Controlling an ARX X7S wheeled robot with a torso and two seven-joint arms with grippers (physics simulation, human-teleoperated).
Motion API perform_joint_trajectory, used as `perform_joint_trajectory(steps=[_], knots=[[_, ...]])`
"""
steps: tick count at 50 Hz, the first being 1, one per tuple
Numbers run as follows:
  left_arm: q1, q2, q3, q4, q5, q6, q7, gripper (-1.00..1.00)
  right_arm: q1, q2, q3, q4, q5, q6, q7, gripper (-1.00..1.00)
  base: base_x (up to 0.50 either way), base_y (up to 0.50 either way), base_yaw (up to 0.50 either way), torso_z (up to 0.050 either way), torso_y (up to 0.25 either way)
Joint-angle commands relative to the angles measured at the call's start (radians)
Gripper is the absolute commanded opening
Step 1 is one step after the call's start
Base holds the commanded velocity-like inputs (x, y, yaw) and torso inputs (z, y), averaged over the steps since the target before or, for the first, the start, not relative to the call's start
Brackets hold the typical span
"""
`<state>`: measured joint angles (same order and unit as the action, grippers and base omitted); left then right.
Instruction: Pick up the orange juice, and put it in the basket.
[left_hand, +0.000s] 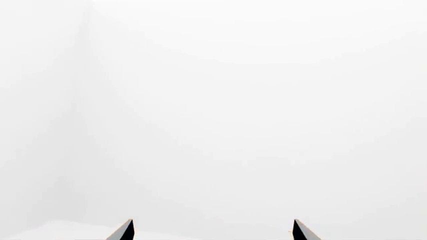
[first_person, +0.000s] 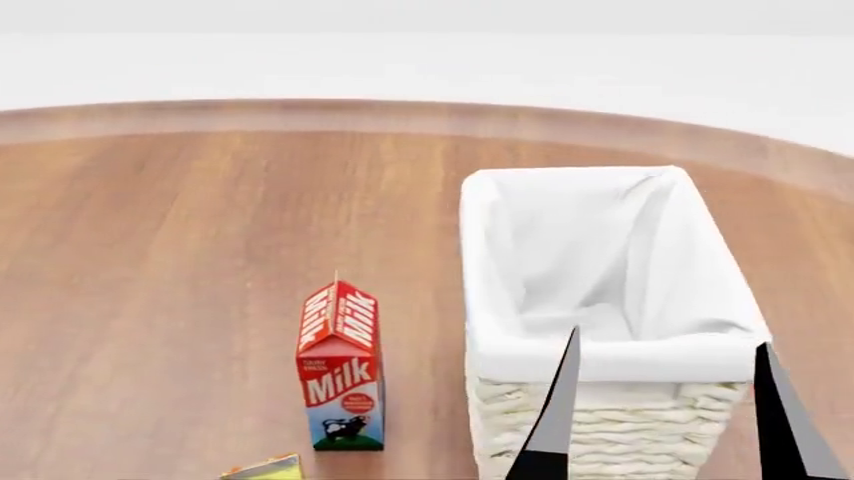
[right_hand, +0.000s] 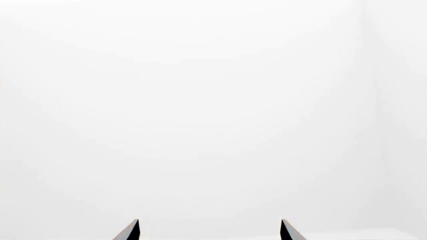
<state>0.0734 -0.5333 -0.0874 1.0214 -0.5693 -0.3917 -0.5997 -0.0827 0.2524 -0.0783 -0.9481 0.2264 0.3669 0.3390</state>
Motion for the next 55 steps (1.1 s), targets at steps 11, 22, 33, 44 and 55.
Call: perform_joint_trajectory(steps=[11, 22, 33, 44, 55], knots=[[0.004, -0.024, 0.023, -0.014, -0.003, 0.03, -0.02, 1.0, 0.023, 0.028, -0.035, 0.003, -0.015, 0.05, 0.037, 1.0, 0.0, -0.18, 0.0, 0.0, 0.0], [0.013, -0.036, 0.023, -0.012, -0.007, 0.044, -0.031, 1.0, 0.011, 0.045, -0.055, 0.005, -0.028, 0.01, 0.034, 1.0, 0.0, 0.0, 0.16, 0.0, 0.0], [0.014, -0.051, 0.026, -0.007, -0.015, 0.048, -0.047, 1.0, 0.014, 0.059, -0.07, 0.004, -0.029, 0.015, 0.041, 1.0, 0.0, 0.0, 0.5, 0.0, 0.0], [0.017, -0.058, 0.031, -0.011, -0.02, 0.069, -0.056, 1.0, 0.015, 0.069, -0.075, 0.005, -0.019, 0.01, 0.046, 1.0, 0.0, 0.0, 0.5, 0.0, 0.0], [0.027, -0.074, 0.043, -0.01, -0.011, 0.098, -0.042, 1.0, 0.024, 0.07, -0.07, 0.018, 0.012, 0.02, 0.054, 1.0, 0.0, 0.0, 0.23, 0.003, 0.0]])
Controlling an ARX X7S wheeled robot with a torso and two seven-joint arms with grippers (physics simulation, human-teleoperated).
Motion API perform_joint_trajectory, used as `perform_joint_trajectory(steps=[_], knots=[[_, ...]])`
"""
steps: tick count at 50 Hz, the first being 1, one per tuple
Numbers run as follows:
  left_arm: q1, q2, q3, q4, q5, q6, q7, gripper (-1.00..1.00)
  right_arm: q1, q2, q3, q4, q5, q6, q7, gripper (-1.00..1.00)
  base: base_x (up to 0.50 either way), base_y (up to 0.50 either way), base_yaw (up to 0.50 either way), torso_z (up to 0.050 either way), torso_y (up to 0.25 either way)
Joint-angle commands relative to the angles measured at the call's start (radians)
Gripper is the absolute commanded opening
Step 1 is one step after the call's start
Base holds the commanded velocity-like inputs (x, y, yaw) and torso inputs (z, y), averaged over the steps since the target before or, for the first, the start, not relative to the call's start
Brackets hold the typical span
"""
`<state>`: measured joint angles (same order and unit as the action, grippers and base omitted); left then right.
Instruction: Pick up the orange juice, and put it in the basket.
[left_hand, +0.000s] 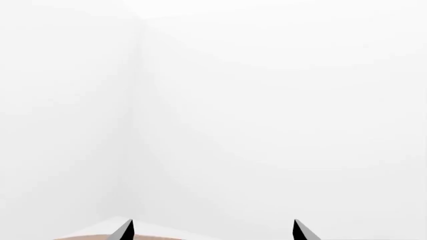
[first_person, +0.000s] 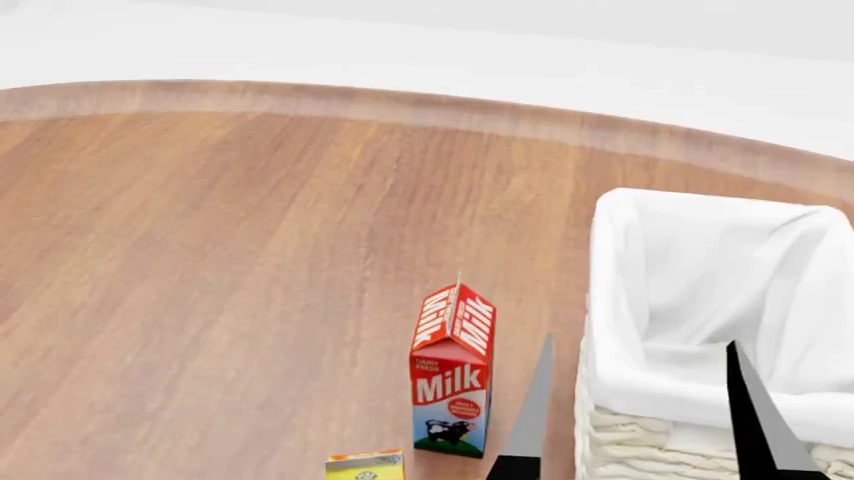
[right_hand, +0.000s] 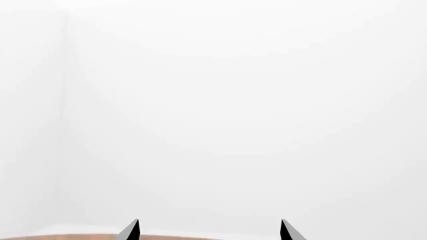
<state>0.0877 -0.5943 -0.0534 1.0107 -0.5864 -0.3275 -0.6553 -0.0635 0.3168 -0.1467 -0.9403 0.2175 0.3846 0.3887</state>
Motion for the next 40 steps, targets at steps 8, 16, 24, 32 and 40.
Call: perform_joint_trajectory(steps=[8, 16, 24, 32, 40], knots=[[0.011, -0.022, 0.016, -0.003, -0.013, 0.036, 0.012, 1.0, 0.009, 0.012, -0.009, 0.008, 0.026, 0.003, 0.007, 1.0, 0.0, 0.0, 0.0, 0.049, 0.0], [0.01, -0.03, 0.019, -0.003, -0.022, 0.04, 0.003, 1.0, 0.009, 0.016, -0.009, 0.012, 0.034, -0.004, 0.013, 1.0, 0.0, 0.0, 0.0, 0.049, 0.0], [0.011, -0.038, 0.021, -0.002, -0.027, 0.046, -0.005, 1.0, 0.011, 0.021, -0.013, 0.013, 0.038, -0.005, 0.018, 1.0, 0.0, 0.0, 0.0, 0.049, 0.0], [0.012, -0.046, 0.023, -0.003, -0.025, 0.049, -0.016, 1.0, 0.012, 0.028, -0.016, 0.005, 0.04, -0.002, 0.026, 1.0, 0.0, 0.0, 0.0, 0.049, 0.0], [-0.004, -0.069, 0.028, 0.005, -0.003, -0.009, -0.074, 1.0, 0.011, 0.034, -0.019, 0.009, 0.043, -0.009, 0.03, 1.0, 0.0, 0.0, 0.0, 0.047, -0.072]])
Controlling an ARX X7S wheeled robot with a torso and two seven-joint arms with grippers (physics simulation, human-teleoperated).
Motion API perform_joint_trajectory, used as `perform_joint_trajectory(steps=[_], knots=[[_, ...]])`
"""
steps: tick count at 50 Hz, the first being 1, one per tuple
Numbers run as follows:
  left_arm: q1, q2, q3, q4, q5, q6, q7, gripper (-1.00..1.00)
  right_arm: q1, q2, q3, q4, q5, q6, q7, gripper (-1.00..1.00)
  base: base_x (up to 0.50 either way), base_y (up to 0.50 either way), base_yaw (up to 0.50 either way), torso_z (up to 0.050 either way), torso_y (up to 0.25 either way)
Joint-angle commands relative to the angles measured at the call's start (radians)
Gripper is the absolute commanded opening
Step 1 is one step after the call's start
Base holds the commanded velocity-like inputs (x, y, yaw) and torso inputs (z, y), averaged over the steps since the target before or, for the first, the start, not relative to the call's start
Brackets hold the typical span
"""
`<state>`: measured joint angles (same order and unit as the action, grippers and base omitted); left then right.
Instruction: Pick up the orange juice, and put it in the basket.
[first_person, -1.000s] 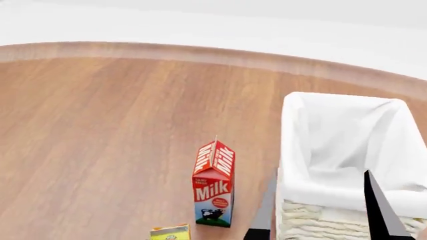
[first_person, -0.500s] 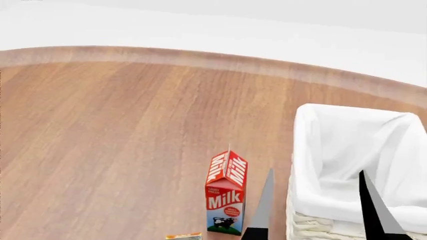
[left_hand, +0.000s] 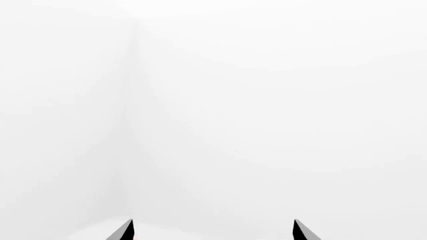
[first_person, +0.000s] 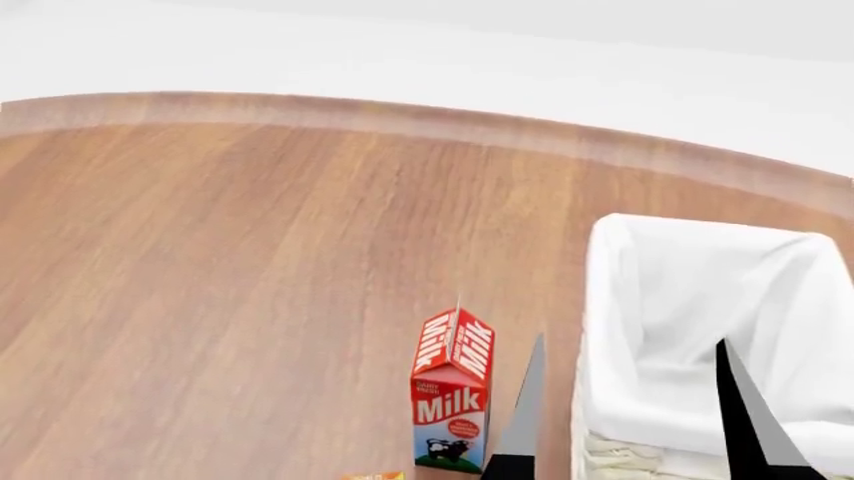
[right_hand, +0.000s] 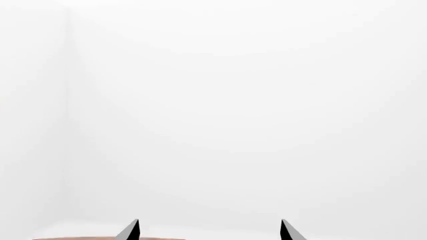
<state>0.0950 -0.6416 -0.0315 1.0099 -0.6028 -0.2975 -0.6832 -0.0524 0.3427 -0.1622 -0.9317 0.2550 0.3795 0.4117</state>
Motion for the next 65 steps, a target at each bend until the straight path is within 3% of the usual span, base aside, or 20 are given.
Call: perform_joint_trajectory(steps=[1, 31, 52, 65], knots=[[-0.013, -0.024, 0.007, 0.008, 0.012, -0.041, -0.049, 1.0, 0.001, 0.008, -0.004, 0.0, 0.005, -0.004, 0.008, 1.0, 0.0, 0.0, 0.0, 0.038, -0.205], [-0.011, -0.049, 0.021, 0.0, -0.012, 0.015, -0.063, 1.0, 0.011, 0.021, -0.036, 0.01, 0.0, -0.018, 0.026, 1.0, 0.0, 0.0, 0.0, 0.034, -0.226], [-0.016, -0.04, 0.055, -0.029, 0.0, 0.05, -0.054, 1.0, 0.094, -0.087, -0.331, 0.217, -0.157, -0.055, 0.009, 1.0, 0.0, 0.0, 0.0, 0.002, -0.01], [-0.012, -0.053, 0.051, -0.023, -0.002, 0.054, -0.062, 1.0, 0.126, -0.134, -0.424, 0.258, -0.186, -0.014, 0.012, 1.0, 0.0, 0.0, 0.0, 0.0, 0.0]])
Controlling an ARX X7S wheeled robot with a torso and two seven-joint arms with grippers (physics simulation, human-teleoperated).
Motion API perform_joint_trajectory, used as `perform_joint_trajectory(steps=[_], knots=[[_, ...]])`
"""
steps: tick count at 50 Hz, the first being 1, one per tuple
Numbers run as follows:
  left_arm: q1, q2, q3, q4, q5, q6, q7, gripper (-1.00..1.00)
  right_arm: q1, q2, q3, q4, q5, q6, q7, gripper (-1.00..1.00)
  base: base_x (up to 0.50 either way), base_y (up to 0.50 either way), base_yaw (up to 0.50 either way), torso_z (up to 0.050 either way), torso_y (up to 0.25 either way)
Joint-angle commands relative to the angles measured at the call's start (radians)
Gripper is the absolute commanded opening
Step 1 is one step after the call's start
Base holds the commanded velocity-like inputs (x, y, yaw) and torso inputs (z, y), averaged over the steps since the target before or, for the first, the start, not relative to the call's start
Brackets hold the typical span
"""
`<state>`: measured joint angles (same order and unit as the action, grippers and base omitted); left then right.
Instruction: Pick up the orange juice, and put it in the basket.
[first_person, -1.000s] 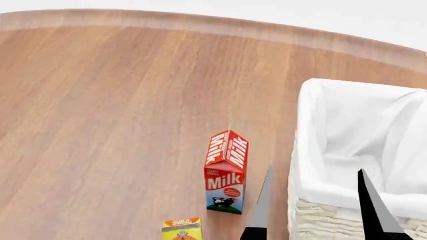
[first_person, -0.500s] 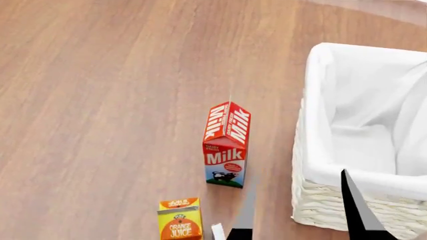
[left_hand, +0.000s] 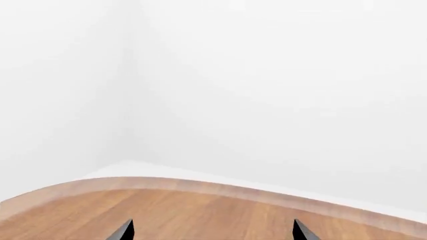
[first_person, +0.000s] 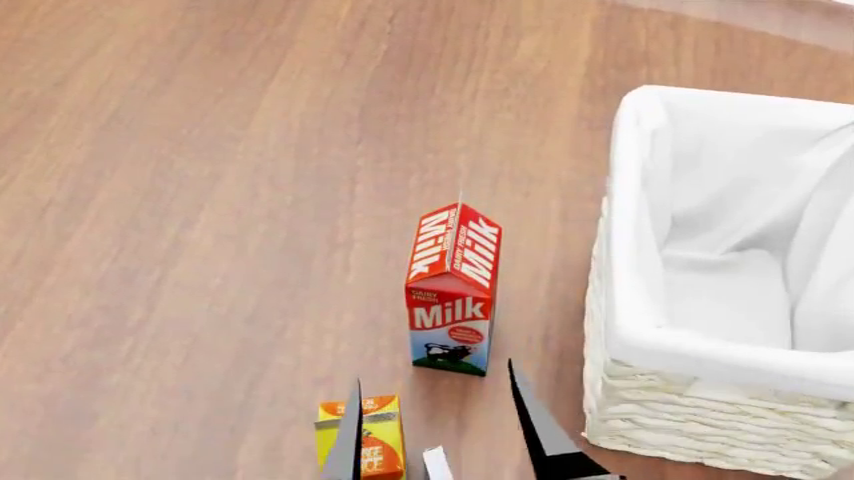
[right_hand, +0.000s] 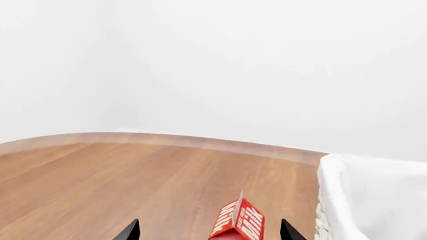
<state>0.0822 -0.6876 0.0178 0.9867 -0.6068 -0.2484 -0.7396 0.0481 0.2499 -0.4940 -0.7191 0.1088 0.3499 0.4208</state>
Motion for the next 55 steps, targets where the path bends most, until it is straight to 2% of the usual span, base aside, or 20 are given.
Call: perform_joint_trajectory(steps=[1, 23, 39, 55], knots=[[0.002, -0.008, 0.001, 0.001, 0.002, 0.006, -0.006, 1.0, 0.026, -0.044, -0.097, 0.045, -0.043, 0.02, 0.005, 1.0, 0.0, 0.0, 0.0, 0.0, 0.0], [0.011, -0.028, -0.005, 0.017, -0.012, 0.02, -0.023, 1.0, 0.042, -0.152, -0.213, 0.223, -0.151, 0.009, 0.124, 1.0, 0.0, 0.0, 0.0, 0.0, 0.0], [0.025, -0.039, -0.017, 0.006, -0.023, 0.048, -0.024, 1.0, 0.093, -0.178, -0.24, 0.409, -0.127, -0.062, 0.136, 1.0, 0.0, 0.0, 0.0, 0.0, 0.0], [0.018, -0.042, 0.002, 0.001, -0.016, 0.05, -0.028, 1.0, 0.118, -0.177, -0.235, 0.503, -0.098, -0.097, 0.158, 1.0, 0.0, 0.0, 0.0, 0.0, 0.0]])
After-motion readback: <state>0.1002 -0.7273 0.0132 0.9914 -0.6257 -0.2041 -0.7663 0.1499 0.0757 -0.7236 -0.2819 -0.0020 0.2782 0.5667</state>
